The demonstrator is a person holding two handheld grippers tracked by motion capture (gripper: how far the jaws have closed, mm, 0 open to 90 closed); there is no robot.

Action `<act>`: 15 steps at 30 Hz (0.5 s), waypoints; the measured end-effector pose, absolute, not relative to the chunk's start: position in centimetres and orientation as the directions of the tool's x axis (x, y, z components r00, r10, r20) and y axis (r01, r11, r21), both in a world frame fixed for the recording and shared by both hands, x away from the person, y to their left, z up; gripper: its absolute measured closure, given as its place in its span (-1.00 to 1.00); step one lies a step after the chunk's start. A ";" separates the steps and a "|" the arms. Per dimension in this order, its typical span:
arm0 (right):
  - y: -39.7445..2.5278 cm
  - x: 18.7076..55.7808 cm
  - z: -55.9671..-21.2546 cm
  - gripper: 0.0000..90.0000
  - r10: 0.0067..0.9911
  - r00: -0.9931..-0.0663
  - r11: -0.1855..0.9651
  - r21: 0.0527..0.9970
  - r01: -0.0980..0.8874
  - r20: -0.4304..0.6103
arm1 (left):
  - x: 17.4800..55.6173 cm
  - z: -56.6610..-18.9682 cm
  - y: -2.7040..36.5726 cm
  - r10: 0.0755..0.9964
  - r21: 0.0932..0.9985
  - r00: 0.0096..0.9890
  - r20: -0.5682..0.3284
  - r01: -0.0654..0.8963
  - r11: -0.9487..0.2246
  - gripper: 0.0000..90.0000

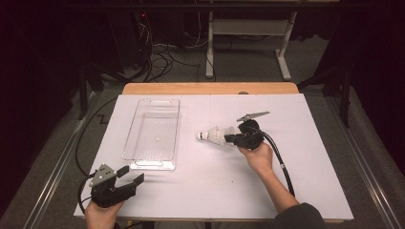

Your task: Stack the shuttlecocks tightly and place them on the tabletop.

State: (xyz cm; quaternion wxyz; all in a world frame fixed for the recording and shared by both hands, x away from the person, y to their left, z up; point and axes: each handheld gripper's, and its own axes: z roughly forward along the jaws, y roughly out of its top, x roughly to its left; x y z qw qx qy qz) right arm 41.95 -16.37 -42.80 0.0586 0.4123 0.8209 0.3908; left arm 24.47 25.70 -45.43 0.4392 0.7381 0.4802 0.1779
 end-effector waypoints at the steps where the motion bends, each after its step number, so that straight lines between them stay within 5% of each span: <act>1: -16.3 42.0 -42.8 1.00 0.724 -0.652 0.355 0.688 0.633 0.226 | 24.5 -45.4 25.7 0.865 0.819 0.476 -0.160 0.553 -0.153 -0.25; 15: -16.1 42.2 -43.7 1.00 0.735 -0.645 0.369 0.673 0.641 0.212 | 24.4 -45.4 25.7 0.865 0.821 0.475 -0.159 0.551 -0.151 -0.25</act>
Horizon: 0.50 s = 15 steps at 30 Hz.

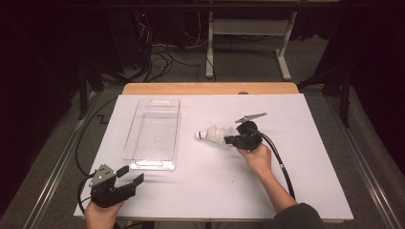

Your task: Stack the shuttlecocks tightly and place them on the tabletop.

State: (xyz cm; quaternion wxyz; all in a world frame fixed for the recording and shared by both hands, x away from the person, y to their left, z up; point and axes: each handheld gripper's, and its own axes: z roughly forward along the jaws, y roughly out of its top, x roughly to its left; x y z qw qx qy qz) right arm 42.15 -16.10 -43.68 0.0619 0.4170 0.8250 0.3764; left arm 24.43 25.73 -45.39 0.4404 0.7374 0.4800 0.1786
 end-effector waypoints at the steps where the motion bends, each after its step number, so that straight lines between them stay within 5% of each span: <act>1: -16.1 42.2 -43.8 1.00 0.736 -0.643 0.370 0.671 0.643 0.210 | 24.4 -45.4 25.7 0.865 0.821 0.476 -0.159 0.551 -0.151 -0.25; 15: -15.7 42.7 -44.4 0.92 0.747 -0.632 0.364 0.666 0.651 0.209 | 24.4 -45.4 25.8 0.865 0.822 0.476 -0.158 0.549 -0.152 -0.25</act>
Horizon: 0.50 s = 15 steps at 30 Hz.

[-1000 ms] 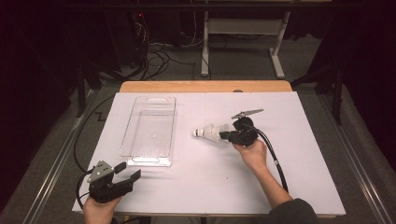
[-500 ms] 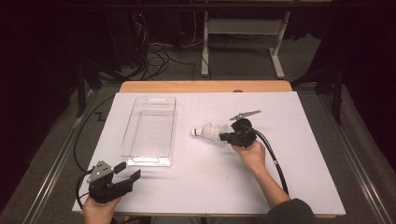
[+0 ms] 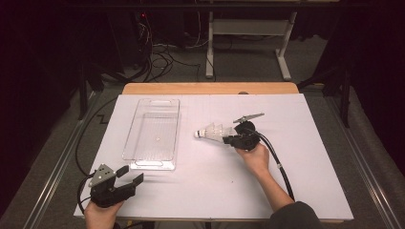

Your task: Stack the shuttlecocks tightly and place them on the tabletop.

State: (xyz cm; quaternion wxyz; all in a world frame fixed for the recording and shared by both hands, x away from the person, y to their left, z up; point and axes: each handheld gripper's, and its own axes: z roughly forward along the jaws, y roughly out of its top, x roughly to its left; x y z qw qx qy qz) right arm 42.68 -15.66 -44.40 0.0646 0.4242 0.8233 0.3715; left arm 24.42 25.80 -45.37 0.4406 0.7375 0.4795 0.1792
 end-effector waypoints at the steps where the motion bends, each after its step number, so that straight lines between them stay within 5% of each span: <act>1: -15.7 42.7 -44.4 0.91 0.748 -0.630 0.363 0.666 0.651 0.208 | 24.4 -45.4 25.8 0.865 0.822 0.476 -0.159 0.549 -0.152 -0.25; 15: -15.8 42.5 -44.0 0.34 0.767 -0.617 0.356 0.686 0.634 0.173 | 24.5 -45.4 26.0 0.864 0.822 0.474 -0.169 0.552 -0.142 -0.25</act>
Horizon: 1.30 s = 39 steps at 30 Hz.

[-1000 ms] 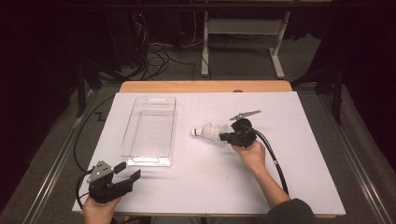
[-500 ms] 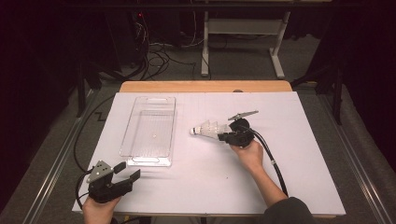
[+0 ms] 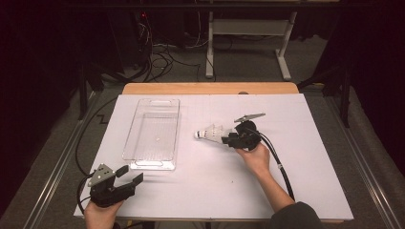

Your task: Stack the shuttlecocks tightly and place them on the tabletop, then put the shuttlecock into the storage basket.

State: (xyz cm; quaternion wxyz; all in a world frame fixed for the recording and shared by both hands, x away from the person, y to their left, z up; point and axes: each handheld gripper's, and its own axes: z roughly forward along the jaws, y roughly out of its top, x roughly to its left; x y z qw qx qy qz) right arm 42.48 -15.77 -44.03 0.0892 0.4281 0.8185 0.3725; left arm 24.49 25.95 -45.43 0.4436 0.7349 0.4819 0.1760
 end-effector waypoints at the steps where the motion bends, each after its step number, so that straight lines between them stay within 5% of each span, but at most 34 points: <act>1: -15.8 42.5 -44.0 0.31 0.768 -0.617 0.355 0.688 0.633 0.171 | 24.5 -45.4 26.0 0.864 0.821 0.474 -0.170 0.552 -0.141 -0.25; 14: -15.6 42.5 -44.0 0.13 0.770 -0.618 0.355 0.701 0.619 0.156 | 24.5 -45.5 26.0 0.864 0.822 0.471 -0.175 0.553 -0.135 -0.25; 39: -14.1 42.9 -43.7 0.11 0.759 -0.639 0.383 0.704 0.598 0.130 | 24.6 -45.5 25.9 0.863 0.821 0.474 -0.175 0.553 -0.138 -0.25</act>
